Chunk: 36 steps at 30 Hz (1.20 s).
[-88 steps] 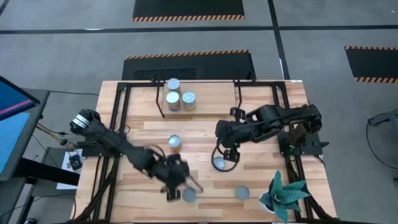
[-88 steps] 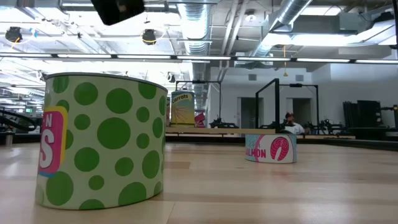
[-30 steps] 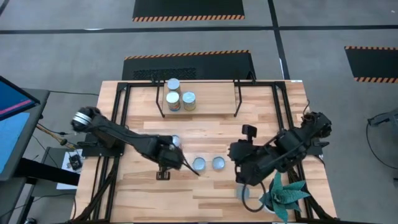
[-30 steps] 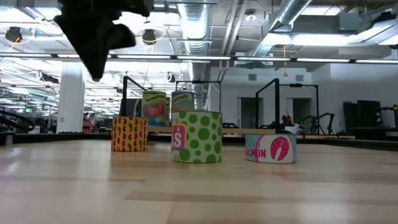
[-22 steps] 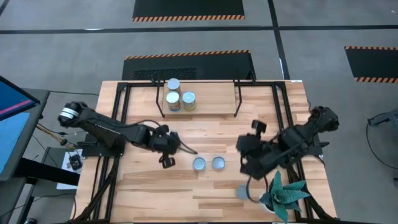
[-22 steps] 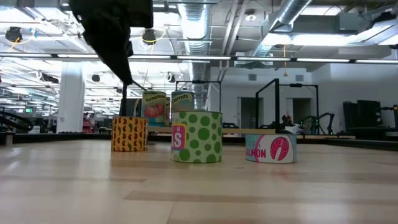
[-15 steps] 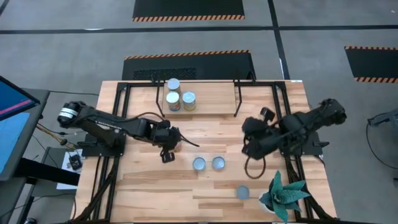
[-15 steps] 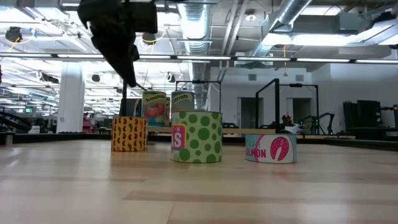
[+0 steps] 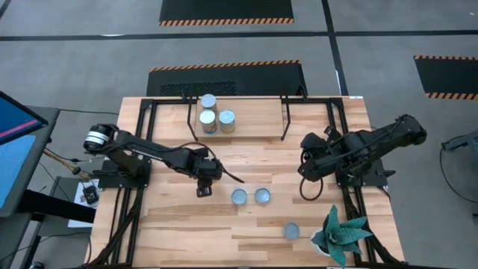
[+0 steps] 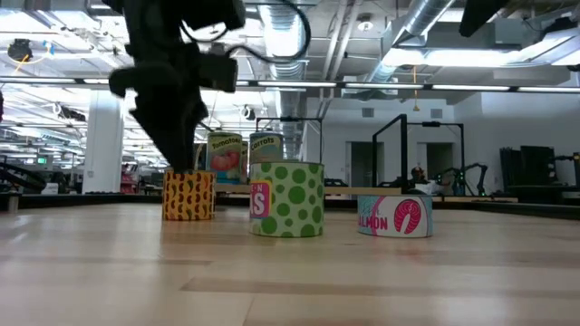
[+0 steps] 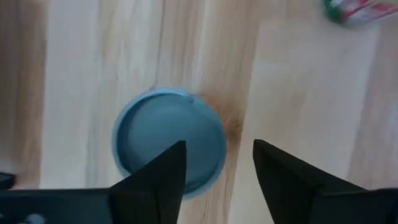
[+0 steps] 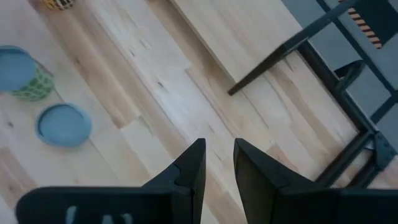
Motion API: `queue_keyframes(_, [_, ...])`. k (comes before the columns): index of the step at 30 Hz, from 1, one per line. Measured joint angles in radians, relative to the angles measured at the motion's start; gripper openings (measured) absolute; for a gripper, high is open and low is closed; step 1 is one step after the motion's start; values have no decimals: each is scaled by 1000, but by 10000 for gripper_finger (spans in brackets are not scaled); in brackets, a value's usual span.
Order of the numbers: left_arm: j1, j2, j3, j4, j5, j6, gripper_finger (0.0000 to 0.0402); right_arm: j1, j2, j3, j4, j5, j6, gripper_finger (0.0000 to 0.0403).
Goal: Pick and place cans onto a shelf
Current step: Put the canned black beans on the shelf
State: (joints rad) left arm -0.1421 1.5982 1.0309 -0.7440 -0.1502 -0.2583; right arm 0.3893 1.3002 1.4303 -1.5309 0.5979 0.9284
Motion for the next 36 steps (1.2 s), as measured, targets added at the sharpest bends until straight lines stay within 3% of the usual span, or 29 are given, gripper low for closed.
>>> queue_keyframes(6, [-2,78,5,6,-85,-51,189,0,-11,0,0,2,7,107])
queue_keyframes(9, [-10,109,6,14,-127,-60,175,0,-8,0,1,2,8,107])
queue_keyframes(17, [-51,111,36,42,-159,-59,16,0,-9,0,-2,3,7,107])
queue_keyframes(27, [-3,116,366,47,-81,172,1,0,-8,0,3,6,19,107])
queue_keyframes(32, [136,141,530,88,-81,343,0,0,-8,0,27,27,19,107])
queue_keyframes(36, [283,222,653,75,-4,439,0,-6,-8,0,27,37,10,107])
